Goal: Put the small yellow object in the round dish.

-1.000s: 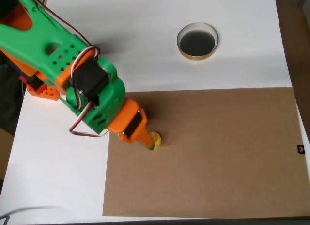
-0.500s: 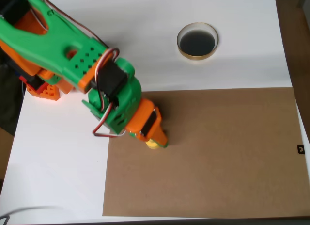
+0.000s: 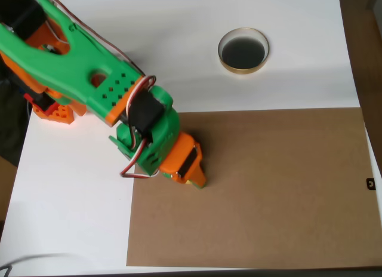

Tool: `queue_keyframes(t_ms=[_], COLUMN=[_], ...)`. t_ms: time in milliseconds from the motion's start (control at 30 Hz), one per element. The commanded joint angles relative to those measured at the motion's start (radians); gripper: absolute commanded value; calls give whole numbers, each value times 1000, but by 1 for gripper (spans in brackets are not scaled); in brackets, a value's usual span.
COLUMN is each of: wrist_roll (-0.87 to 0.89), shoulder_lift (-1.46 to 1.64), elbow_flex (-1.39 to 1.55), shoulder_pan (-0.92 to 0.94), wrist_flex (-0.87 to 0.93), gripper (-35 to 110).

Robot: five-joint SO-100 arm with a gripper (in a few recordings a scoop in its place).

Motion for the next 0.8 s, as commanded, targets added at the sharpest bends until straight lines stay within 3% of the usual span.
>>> queue_keyframes(t_ms=[0,500,767], wrist_roll=[-3,18,25], shoulder_lift=[28,-20,-25], elbow_flex=[-64,-98,-112], shoulder_pan=[-9,-49,-55], wrist_flex=[6,2,8], gripper=[17,15,0])
